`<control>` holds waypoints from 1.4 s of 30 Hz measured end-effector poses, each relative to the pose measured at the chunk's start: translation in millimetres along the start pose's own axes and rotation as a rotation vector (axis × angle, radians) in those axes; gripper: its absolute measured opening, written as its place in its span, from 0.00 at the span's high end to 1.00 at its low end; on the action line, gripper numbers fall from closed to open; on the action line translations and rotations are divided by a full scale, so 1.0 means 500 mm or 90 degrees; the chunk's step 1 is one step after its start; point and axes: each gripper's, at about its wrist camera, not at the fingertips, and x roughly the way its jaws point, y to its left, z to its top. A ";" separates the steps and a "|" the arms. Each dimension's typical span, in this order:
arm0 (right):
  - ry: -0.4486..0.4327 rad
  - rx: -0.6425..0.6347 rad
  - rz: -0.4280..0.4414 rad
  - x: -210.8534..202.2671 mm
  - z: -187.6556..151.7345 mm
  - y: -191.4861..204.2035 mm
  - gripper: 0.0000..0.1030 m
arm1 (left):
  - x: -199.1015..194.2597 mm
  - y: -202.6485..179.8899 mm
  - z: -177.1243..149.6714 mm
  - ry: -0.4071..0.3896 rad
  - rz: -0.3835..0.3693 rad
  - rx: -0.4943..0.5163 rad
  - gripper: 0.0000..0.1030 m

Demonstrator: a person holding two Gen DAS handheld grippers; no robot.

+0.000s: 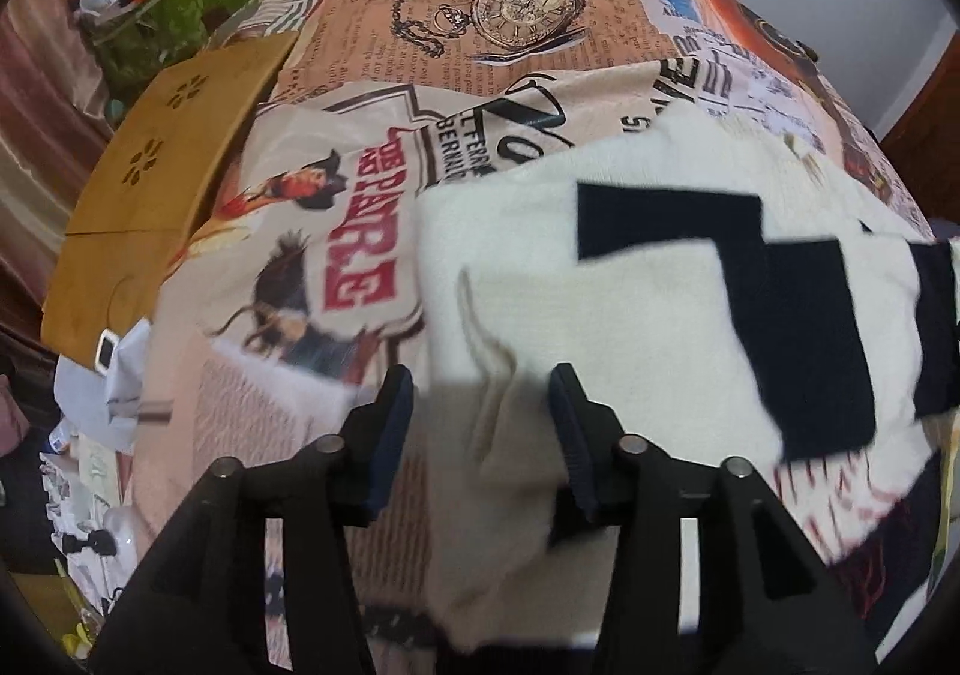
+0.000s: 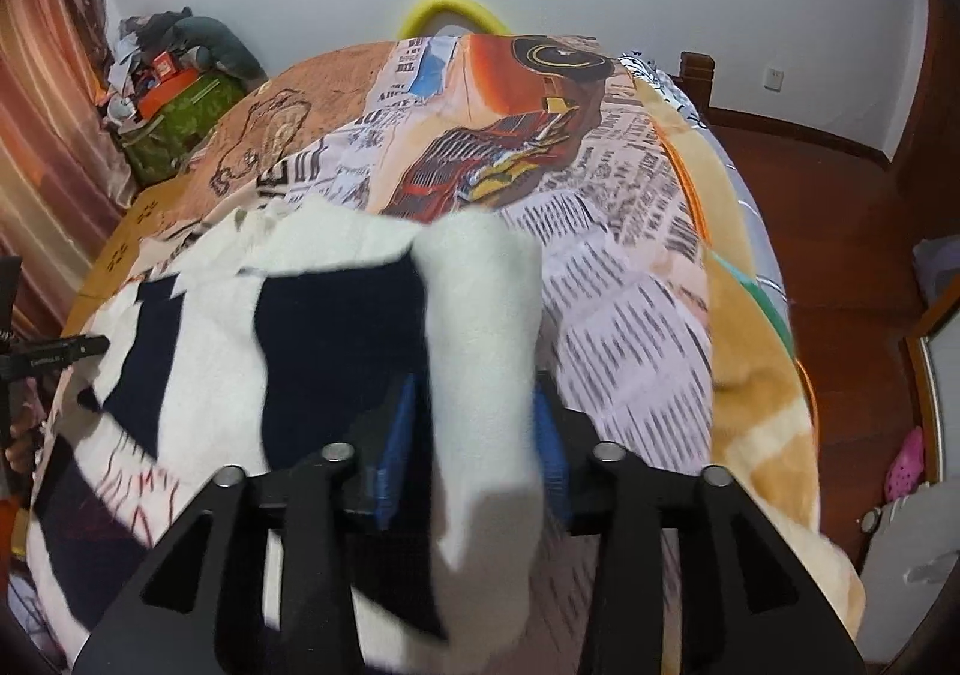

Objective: Fold small clothes

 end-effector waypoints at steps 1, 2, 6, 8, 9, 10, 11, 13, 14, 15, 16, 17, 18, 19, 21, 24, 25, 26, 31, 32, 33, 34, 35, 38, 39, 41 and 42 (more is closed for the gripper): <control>-0.001 -0.002 0.004 -0.015 -0.013 0.002 0.57 | -0.012 0.005 -0.013 -0.002 -0.001 0.001 0.49; 0.000 -0.004 0.008 -0.030 -0.026 0.005 0.55 | -0.023 0.010 -0.027 -0.005 0.000 0.002 0.48; 0.008 -0.009 0.010 -0.072 -0.076 0.018 0.49 | -0.060 0.029 -0.083 -0.007 0.004 -0.005 0.46; 0.017 -0.018 0.006 -0.090 -0.108 0.027 0.46 | -0.073 0.041 -0.115 0.001 -0.004 -0.015 0.45; 0.022 -0.022 0.006 -0.094 -0.120 0.031 0.45 | -0.077 0.044 -0.131 0.005 -0.010 -0.020 0.44; 0.027 -0.025 0.008 -0.099 -0.134 0.035 0.45 | -0.081 0.047 -0.147 0.010 -0.015 -0.024 0.44; 0.033 -0.023 0.012 -0.103 -0.148 0.038 0.45 | -0.085 0.048 -0.164 0.016 -0.019 -0.028 0.44; 0.042 -0.013 0.022 -0.110 -0.171 0.042 0.45 | -0.091 0.051 -0.196 0.028 -0.030 -0.032 0.44; 0.047 -0.007 0.028 -0.113 -0.185 0.042 0.45 | -0.093 0.049 -0.212 0.033 -0.034 -0.032 0.44; 0.050 -0.004 0.030 -0.115 -0.193 0.043 0.45 | -0.095 0.047 -0.231 0.040 -0.037 -0.031 0.44; 0.053 -0.003 0.033 -0.118 -0.202 0.046 0.45 | -0.096 0.045 -0.247 0.046 -0.040 -0.030 0.44; 0.060 -0.003 0.035 -0.119 -0.213 0.047 0.45 | -0.098 0.045 -0.259 0.046 -0.042 -0.032 0.42; 0.065 -0.002 0.035 -0.121 -0.221 0.052 0.45 | -0.103 0.045 -0.274 0.041 -0.041 -0.038 0.40; 0.073 -0.004 0.036 -0.121 -0.230 0.055 0.45 | -0.110 0.049 -0.289 0.032 -0.036 -0.050 0.34; 0.088 -0.009 0.035 -0.119 -0.250 0.064 0.45 | -0.119 0.059 -0.308 0.028 -0.043 -0.076 0.31; 0.097 -0.010 0.039 -0.114 -0.275 0.076 0.41 | -0.131 0.069 -0.329 0.022 -0.061 -0.097 0.31; 0.090 -0.007 0.040 -0.113 -0.280 0.079 0.41 | -0.135 0.067 -0.334 0.018 -0.060 -0.093 0.31; 0.085 -0.002 0.041 -0.114 -0.284 0.080 0.41 | -0.139 0.063 -0.338 0.014 -0.059 -0.088 0.35; 0.086 0.027 0.082 -0.106 -0.287 0.077 0.53 | -0.155 0.045 -0.351 0.005 -0.118 -0.073 0.73; 0.088 0.026 0.092 -0.105 -0.288 0.080 0.56 | -0.155 0.043 -0.352 0.007 -0.126 -0.072 0.80; 0.087 0.023 0.096 -0.106 -0.289 0.085 0.63 | -0.155 0.039 -0.351 0.008 -0.129 -0.071 0.82; 0.087 0.018 0.099 -0.107 -0.289 0.091 0.69 | -0.157 0.034 -0.350 0.006 -0.126 -0.069 0.86; 0.086 0.014 0.103 -0.108 -0.290 0.097 0.73 | -0.159 0.030 -0.350 0.005 -0.124 -0.069 0.88; 0.079 -0.001 0.102 -0.113 -0.292 0.112 0.88 | -0.165 0.020 -0.348 0.000 -0.108 -0.061 0.91; 0.074 -0.010 0.097 -0.115 -0.291 0.116 0.91 | -0.168 0.018 -0.347 -0.002 -0.105 -0.059 0.91; 0.067 -0.018 0.094 -0.121 -0.286 0.119 0.92 | -0.175 0.018 -0.343 -0.007 -0.100 -0.057 0.92; 0.063 -0.021 0.090 -0.125 -0.284 0.120 0.93 | -0.180 0.018 -0.340 -0.011 -0.099 -0.056 0.92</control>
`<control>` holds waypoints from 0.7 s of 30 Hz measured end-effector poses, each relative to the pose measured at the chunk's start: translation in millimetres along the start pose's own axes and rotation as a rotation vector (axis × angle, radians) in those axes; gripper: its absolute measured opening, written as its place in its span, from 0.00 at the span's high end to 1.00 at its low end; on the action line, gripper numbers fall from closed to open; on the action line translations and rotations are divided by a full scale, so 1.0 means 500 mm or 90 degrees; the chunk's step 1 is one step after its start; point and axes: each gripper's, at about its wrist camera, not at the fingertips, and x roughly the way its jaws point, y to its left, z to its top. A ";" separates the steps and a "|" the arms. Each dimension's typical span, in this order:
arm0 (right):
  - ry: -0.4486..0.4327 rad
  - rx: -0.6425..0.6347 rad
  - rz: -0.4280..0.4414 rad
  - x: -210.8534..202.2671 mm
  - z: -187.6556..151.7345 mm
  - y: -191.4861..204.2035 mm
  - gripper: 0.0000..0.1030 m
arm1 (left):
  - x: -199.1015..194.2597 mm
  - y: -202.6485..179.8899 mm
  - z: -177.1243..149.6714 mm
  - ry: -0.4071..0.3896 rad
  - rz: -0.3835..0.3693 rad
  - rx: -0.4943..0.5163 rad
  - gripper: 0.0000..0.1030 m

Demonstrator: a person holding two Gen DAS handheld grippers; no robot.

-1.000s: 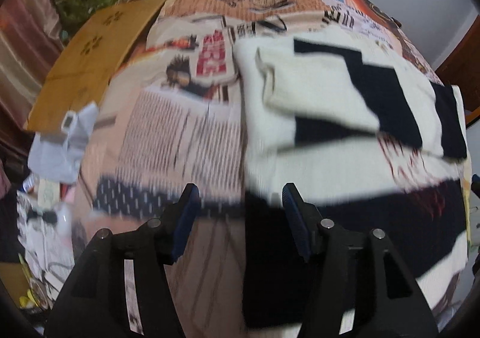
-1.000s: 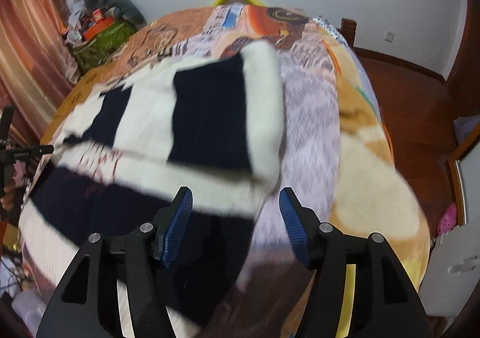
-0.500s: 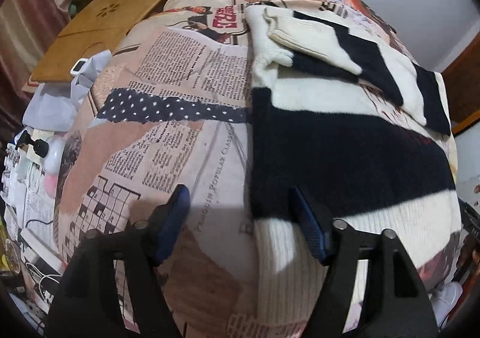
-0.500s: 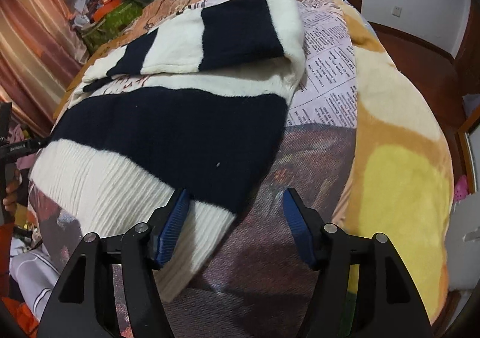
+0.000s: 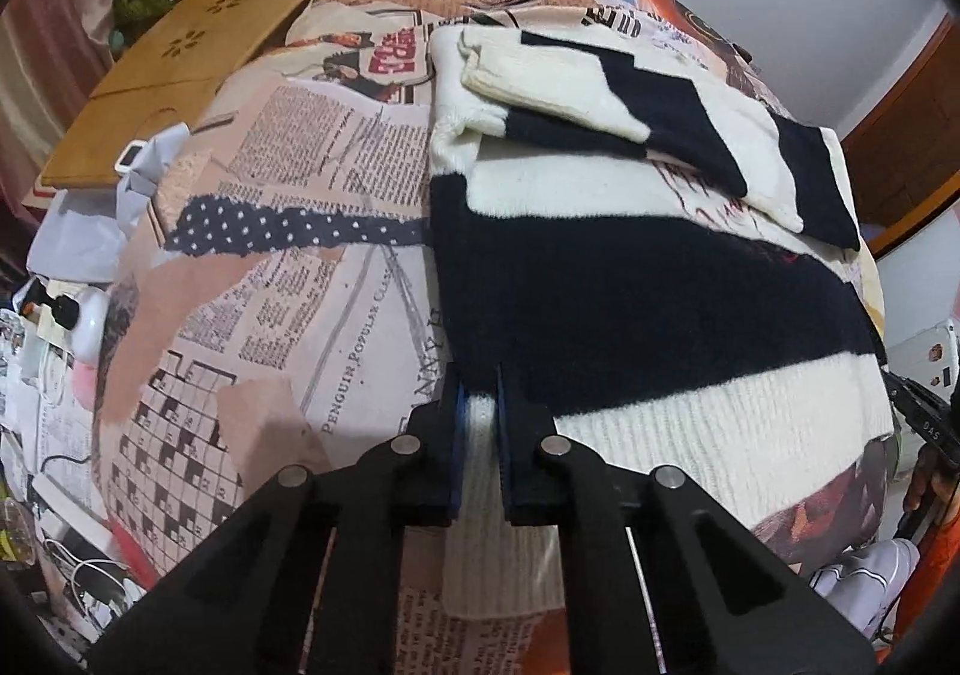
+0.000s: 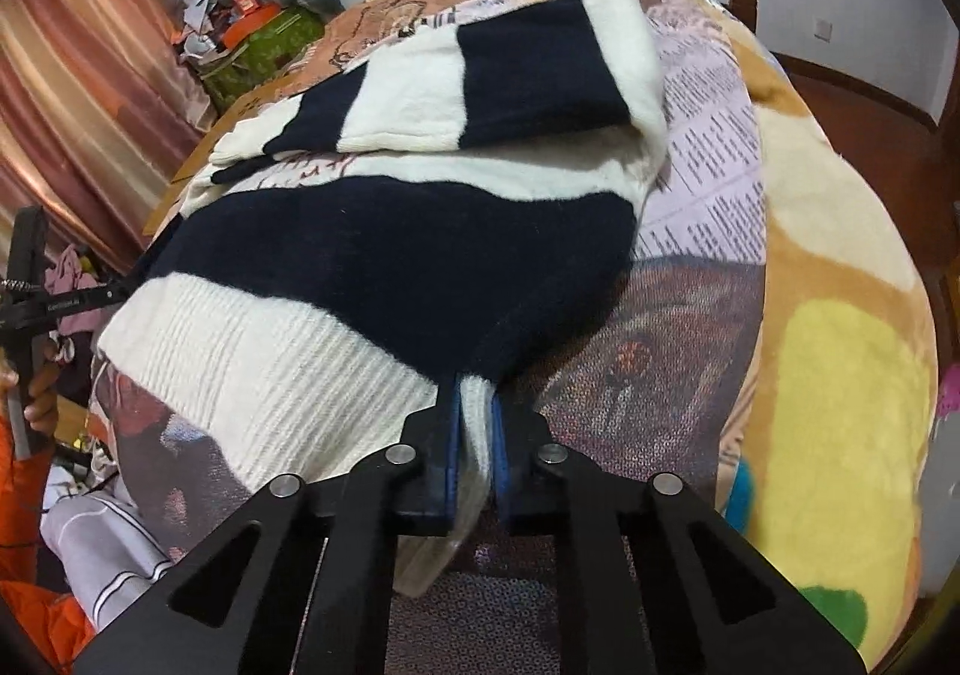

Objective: Fold small clothes

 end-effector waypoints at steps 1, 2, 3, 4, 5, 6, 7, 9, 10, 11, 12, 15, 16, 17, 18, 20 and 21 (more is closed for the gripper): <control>-0.008 -0.009 -0.004 -0.007 0.004 0.004 0.93 | -0.004 0.002 0.002 -0.004 -0.001 0.000 0.92; -0.015 -0.013 -0.005 -0.015 0.009 0.006 0.93 | -0.009 0.002 0.006 -0.011 0.000 0.000 0.92; -0.025 -0.018 -0.004 -0.025 0.015 0.009 0.93 | -0.014 0.004 0.009 -0.016 0.003 0.000 0.92; -0.036 -0.023 -0.004 -0.036 0.022 0.012 0.93 | -0.021 0.003 0.015 -0.023 0.005 0.002 0.92; -0.048 -0.025 -0.005 -0.046 0.030 0.014 0.93 | -0.026 0.001 0.018 -0.029 0.005 0.003 0.92; -0.056 -0.027 -0.004 -0.054 0.037 0.013 0.93 | -0.032 -0.001 0.024 -0.035 0.005 0.006 0.92; -0.066 -0.028 -0.004 -0.062 0.046 0.014 0.93 | -0.039 -0.004 0.031 -0.042 0.006 0.010 0.92; -0.085 -0.030 -0.003 -0.076 0.063 0.014 0.93 | -0.056 -0.014 0.050 -0.062 0.003 0.018 0.92; -0.094 -0.032 -0.002 -0.082 0.072 0.014 0.93 | -0.065 -0.019 0.061 -0.072 0.000 0.022 0.92; -0.102 -0.033 -0.001 -0.088 0.078 0.013 0.93 | -0.073 -0.026 0.071 -0.081 -0.002 0.025 0.92; -0.109 -0.036 0.003 -0.092 0.088 0.013 0.93 | -0.082 -0.033 0.085 -0.094 -0.005 0.030 0.92; -0.129 -0.043 0.009 -0.097 0.119 0.013 0.94 | -0.098 -0.048 0.126 -0.127 -0.003 0.033 0.92; -0.135 -0.044 0.008 -0.097 0.129 0.012 0.94 | -0.101 -0.052 0.149 -0.135 -0.001 0.032 0.92; -0.143 -0.045 0.008 -0.096 0.142 0.010 0.94 | -0.102 -0.054 0.163 -0.140 0.000 0.031 0.92; -0.147 -0.046 0.008 -0.099 0.150 0.004 0.94 | -0.102 -0.057 0.181 -0.146 0.002 0.031 0.92; -0.158 -0.050 0.005 -0.098 0.174 -0.001 0.94 | -0.097 -0.064 0.225 -0.156 0.006 0.031 0.92; -0.163 -0.052 0.003 -0.096 0.188 -0.005 0.94 | -0.094 -0.065 0.239 -0.158 0.007 0.031 0.92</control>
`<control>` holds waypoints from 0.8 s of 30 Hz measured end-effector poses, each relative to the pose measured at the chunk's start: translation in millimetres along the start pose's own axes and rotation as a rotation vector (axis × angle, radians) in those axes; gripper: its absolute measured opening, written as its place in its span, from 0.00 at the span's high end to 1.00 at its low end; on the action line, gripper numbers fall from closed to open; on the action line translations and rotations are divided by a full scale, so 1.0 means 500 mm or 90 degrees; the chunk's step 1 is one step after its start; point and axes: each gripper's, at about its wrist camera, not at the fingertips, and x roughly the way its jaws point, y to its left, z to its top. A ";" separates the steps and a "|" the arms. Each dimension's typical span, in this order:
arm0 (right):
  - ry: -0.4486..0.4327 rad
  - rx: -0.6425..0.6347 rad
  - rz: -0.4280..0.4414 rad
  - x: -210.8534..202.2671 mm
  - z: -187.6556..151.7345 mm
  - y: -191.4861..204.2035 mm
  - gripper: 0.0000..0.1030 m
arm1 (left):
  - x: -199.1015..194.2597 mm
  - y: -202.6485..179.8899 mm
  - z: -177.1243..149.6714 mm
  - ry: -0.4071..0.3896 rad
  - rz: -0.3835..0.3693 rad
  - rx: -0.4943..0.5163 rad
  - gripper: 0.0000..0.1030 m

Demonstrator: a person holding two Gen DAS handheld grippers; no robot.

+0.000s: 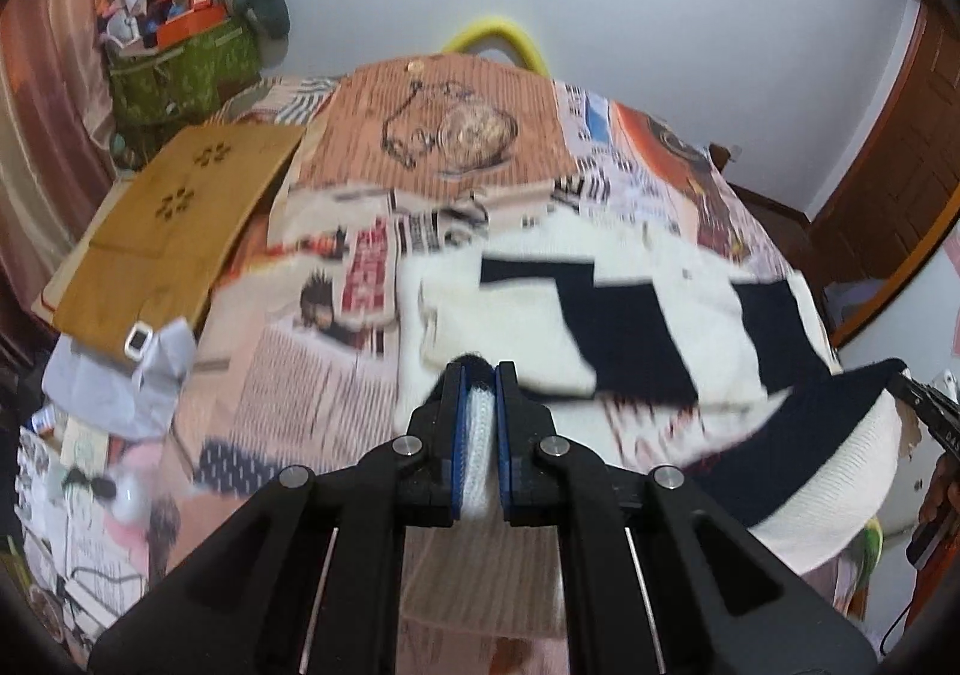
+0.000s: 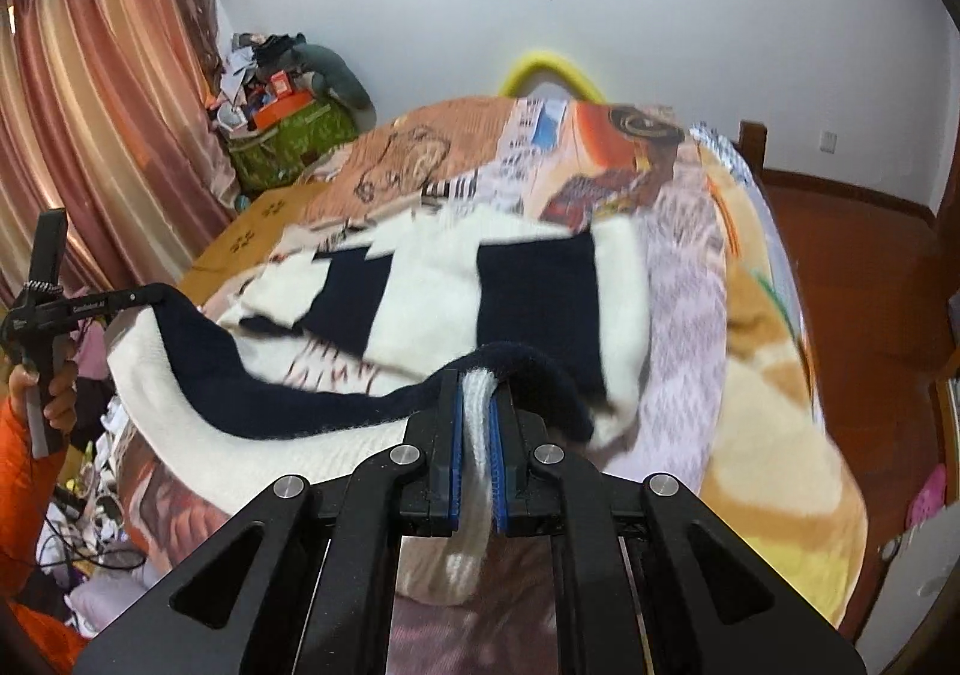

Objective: Fold small clothes

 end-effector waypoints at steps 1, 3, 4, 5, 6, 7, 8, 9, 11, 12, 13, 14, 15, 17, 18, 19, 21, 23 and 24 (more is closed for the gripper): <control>-0.004 -0.002 -0.003 0.005 0.012 -0.005 0.94 | 0.013 -0.002 0.023 -0.003 0.003 -0.002 0.92; -0.009 -0.002 -0.006 0.024 0.038 -0.018 0.94 | 0.037 -0.002 0.055 -0.006 0.008 -0.008 0.92; -0.008 -0.003 -0.010 0.038 0.051 -0.023 0.94 | 0.048 -0.001 0.067 -0.011 0.016 -0.012 0.94; -0.007 -0.006 -0.013 0.054 0.063 -0.028 0.94 | 0.064 0.002 0.082 -0.016 0.026 -0.019 0.98; -0.004 -0.010 -0.014 0.066 0.073 -0.033 0.94 | 0.082 0.008 0.096 -0.015 0.032 -0.029 0.98; -0.001 -0.011 -0.016 0.080 0.082 -0.038 0.94 | 0.103 0.016 0.108 -0.011 0.031 -0.040 0.98; 0.006 -0.010 -0.016 0.103 0.092 -0.043 0.94 | 0.122 0.022 0.115 -0.004 0.029 -0.047 0.98; 0.010 -0.010 -0.015 0.115 0.098 -0.048 0.94 | 0.148 0.027 0.121 0.006 0.036 -0.049 0.98; 0.026 -0.009 -0.021 0.155 0.104 -0.061 0.94 | 0.193 0.035 0.122 0.026 0.055 -0.050 0.98; 0.033 -0.010 -0.026 0.168 0.104 -0.066 0.94 | 0.221 0.041 0.117 0.045 0.055 -0.052 0.98; 0.041 -0.009 -0.029 0.183 0.102 -0.072 0.94 | 0.244 0.046 0.111 0.062 0.054 -0.057 0.98; 0.053 -0.001 -0.034 0.205 0.095 -0.081 0.94 | 0.259 0.050 0.104 0.074 0.055 -0.059 0.98; 0.061 0.005 -0.038 0.216 0.091 -0.089 0.94 | 0.276 0.056 0.095 0.088 0.055 -0.058 0.98; 0.078 0.019 -0.047 0.240 0.079 -0.105 0.93 | 0.300 0.058 0.074 0.111 0.056 -0.050 0.98; 0.085 0.028 -0.045 0.248 0.071 -0.113 0.93 | 0.304 0.058 0.066 0.118 0.059 -0.043 0.98; 0.085 0.035 -0.041 0.250 0.065 -0.118 0.93 | 0.304 0.054 0.059 0.121 0.062 -0.030 0.98; 0.077 0.044 -0.031 0.240 0.061 -0.121 0.93 | 0.293 0.042 0.051 0.119 0.069 0.003 0.97; 0.081 0.043 -0.028 0.225 0.065 -0.118 0.92 | 0.269 0.023 0.047 0.109 0.080 0.045 0.91; 0.080 0.042 -0.028 0.214 0.068 -0.116 0.89 | 0.257 0.013 0.047 0.104 0.080 0.061 0.89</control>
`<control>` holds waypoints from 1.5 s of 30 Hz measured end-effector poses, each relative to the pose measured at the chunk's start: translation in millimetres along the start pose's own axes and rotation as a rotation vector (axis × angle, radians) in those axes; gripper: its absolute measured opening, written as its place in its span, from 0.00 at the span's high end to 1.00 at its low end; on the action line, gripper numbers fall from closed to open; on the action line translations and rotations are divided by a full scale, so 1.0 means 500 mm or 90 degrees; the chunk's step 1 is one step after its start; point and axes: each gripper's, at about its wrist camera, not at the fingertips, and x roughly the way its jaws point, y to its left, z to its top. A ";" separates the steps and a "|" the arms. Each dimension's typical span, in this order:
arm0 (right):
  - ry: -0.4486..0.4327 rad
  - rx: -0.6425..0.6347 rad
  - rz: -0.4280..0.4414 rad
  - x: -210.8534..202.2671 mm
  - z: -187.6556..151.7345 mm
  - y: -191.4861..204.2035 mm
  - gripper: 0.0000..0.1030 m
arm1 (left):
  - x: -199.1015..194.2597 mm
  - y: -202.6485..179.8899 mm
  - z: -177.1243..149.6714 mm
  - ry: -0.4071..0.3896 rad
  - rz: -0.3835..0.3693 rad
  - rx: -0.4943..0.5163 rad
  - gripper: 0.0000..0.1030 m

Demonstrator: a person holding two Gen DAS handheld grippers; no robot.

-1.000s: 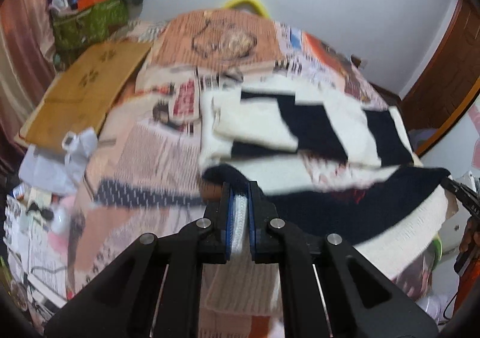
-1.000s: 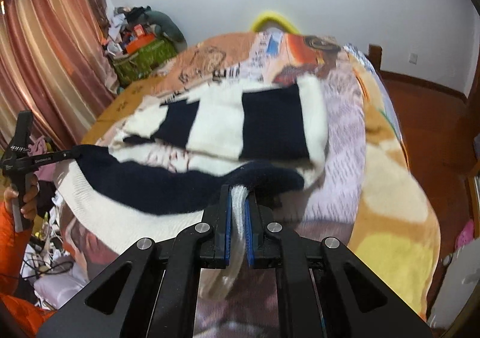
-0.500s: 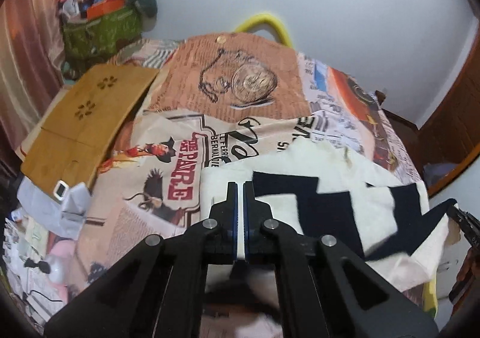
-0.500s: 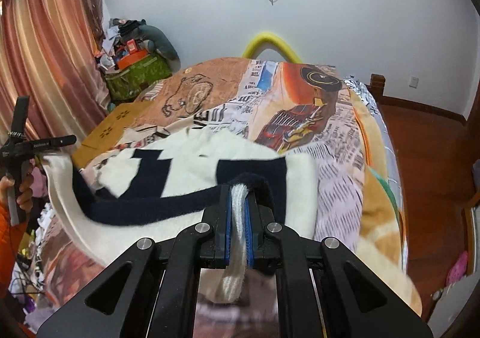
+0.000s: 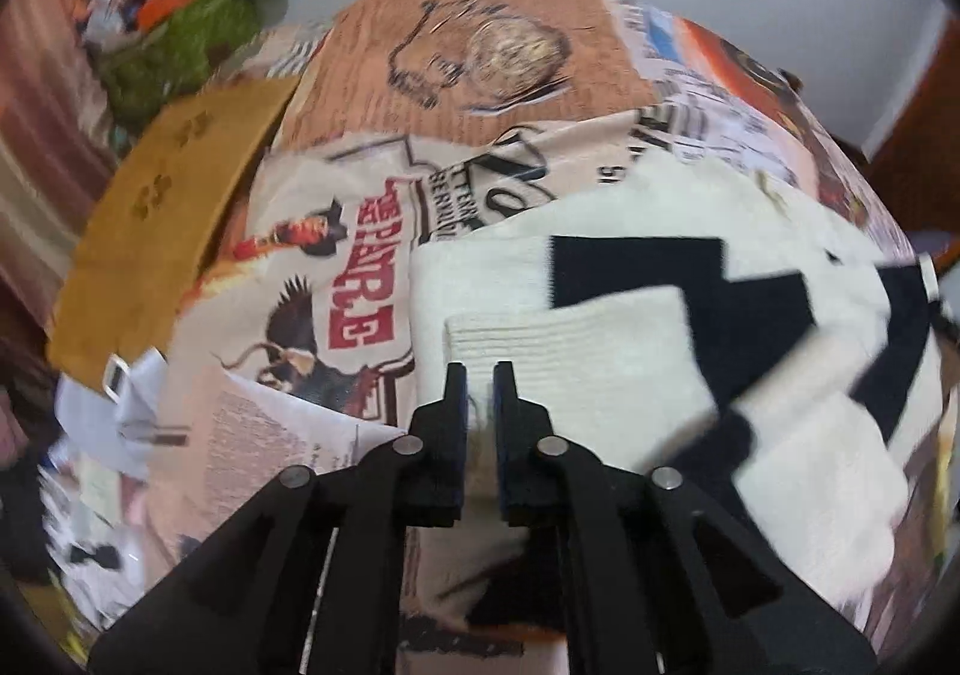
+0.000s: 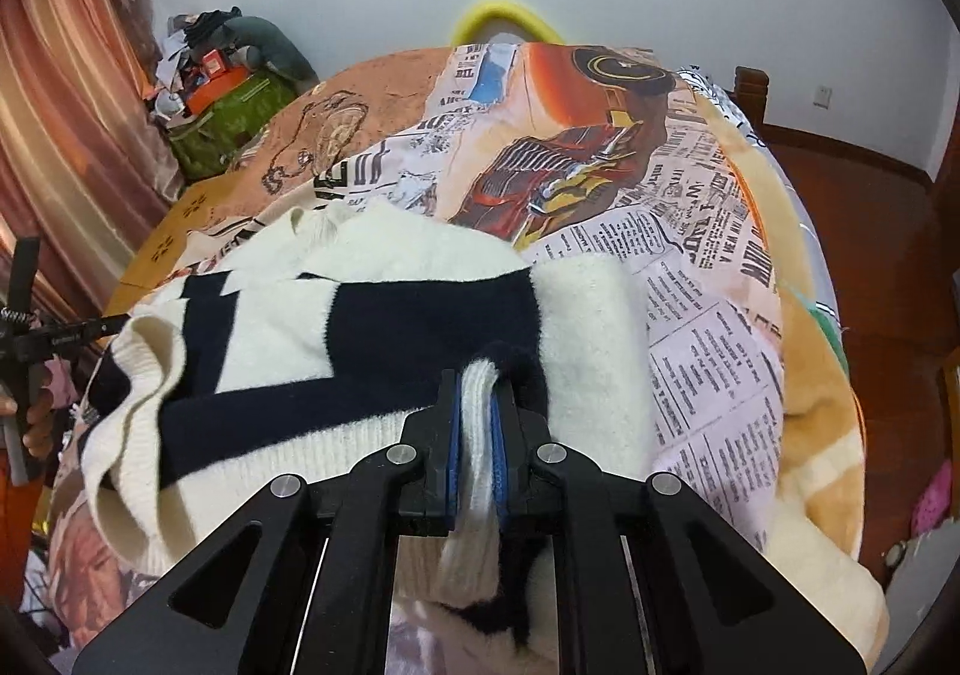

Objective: Fold small clothes

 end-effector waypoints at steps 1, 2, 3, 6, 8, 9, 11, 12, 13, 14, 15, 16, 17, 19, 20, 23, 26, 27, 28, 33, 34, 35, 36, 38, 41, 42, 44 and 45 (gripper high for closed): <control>-0.003 -0.003 -0.003 -0.009 0.001 0.003 0.86 | -0.016 -0.009 -0.003 -0.009 0.000 0.016 0.81; -0.008 -0.009 -0.010 -0.022 0.002 0.007 0.83 | -0.034 -0.019 -0.007 -0.019 -0.001 0.030 0.68; -0.016 -0.017 -0.020 -0.036 0.001 0.011 0.75 | -0.048 -0.027 -0.009 -0.029 -0.003 0.039 0.60; -0.050 -0.029 -0.030 -0.076 -0.002 0.019 0.60 | -0.088 -0.058 -0.022 -0.068 -0.008 0.074 0.44; -0.060 -0.033 -0.036 -0.103 -0.009 0.021 0.60 | -0.097 -0.082 -0.028 -0.080 0.001 0.103 0.43; -0.062 -0.035 -0.041 -0.109 -0.011 0.020 0.59 | -0.097 -0.096 -0.030 -0.081 0.002 0.117 0.42; -0.065 -0.044 -0.054 -0.124 -0.020 0.021 0.53 | -0.091 -0.120 -0.034 -0.077 -0.002 0.141 0.40; -0.068 -0.053 -0.062 -0.130 -0.025 0.021 0.51 | -0.084 -0.131 -0.034 -0.073 -0.006 0.150 0.40; -0.068 -0.069 -0.074 -0.135 -0.032 0.022 0.51 | -0.073 -0.144 -0.034 -0.064 -0.013 0.161 0.39; -0.066 -0.076 -0.082 -0.133 -0.034 0.022 0.51 | -0.059 -0.158 -0.032 -0.053 -0.017 0.173 0.39; -0.058 -0.082 -0.091 -0.131 -0.038 0.020 0.51 | -0.043 -0.171 -0.029 -0.042 -0.020 0.185 0.39; -0.048 -0.082 -0.095 -0.128 -0.043 0.016 0.51 | -0.028 -0.184 -0.027 -0.033 -0.023 0.195 0.39; -0.041 -0.079 -0.096 -0.125 -0.049 0.011 0.51 | -0.016 -0.196 -0.026 -0.026 -0.023 0.203 0.39; -0.035 -0.070 -0.099 -0.126 -0.059 0.004 0.51 | 0.007 -0.216 -0.020 -0.018 -0.026 0.215 0.40; -0.031 -0.066 -0.102 -0.124 -0.064 -0.001 0.51 | 0.015 -0.225 -0.018 -0.017 -0.037 0.218 0.47; -0.029 -0.071 -0.118 -0.125 -0.083 -0.007 0.51 | 0.037 -0.244 -0.015 0.002 -0.069 0.212 0.84; -0.010 -0.086 -0.138 -0.118 -0.097 -0.007 0.51 | 0.039 -0.257 -0.020 -0.002 -0.060 0.213 0.91; -0.005 -0.092 -0.142 -0.115 -0.101 -0.006 0.51 | 0.035 -0.256 -0.020 -0.005 -0.058 0.209 0.92; -0.002 -0.096 -0.142 -0.113 -0.103 -0.005 0.51 | 0.027 -0.251 -0.019 -0.010 -0.060 0.199 0.93; -0.010 -0.139 -0.128 -0.107 -0.094 0.022 0.51 | -0.050 -0.177 0.008 -0.071 -0.067 0.115 0.93; -0.018 -0.161 -0.126 -0.104 -0.090 0.033 0.51 | -0.067 -0.153 0.017 -0.086 -0.054 0.098 0.93; -0.023 -0.186 -0.124 -0.100 -0.085 0.045 0.51 | -0.075 -0.137 0.025 -0.095 -0.041 0.088 0.93; -0.023 -0.216 -0.120 -0.093 -0.076 0.059 0.51 | -0.081 -0.119 0.032 -0.101 -0.026 0.075 0.93; -0.013 -0.249 -0.109 -0.079 -0.057 0.077 0.51 | -0.086 -0.070 0.046 -0.103 -0.003 0.032 0.93; -0.021 -0.244 -0.095 -0.075 -0.037 0.084 0.51 | -0.073 0.000 0.051 -0.095 0.042 -0.025 0.93; -0.026 -0.236 -0.088 -0.078 -0.031 0.083 0.51 | -0.060 0.021 0.047 -0.084 0.051 -0.040 0.93; -0.031 -0.217 -0.070 -0.081 -0.025 0.079 0.51 | -0.030 0.049 0.036 -0.052 0.038 -0.064 0.93; -0.029 -0.213 -0.066 -0.080 -0.024 0.079 0.51 | -0.012 0.057 0.029 -0.034 0.038 -0.068 0.93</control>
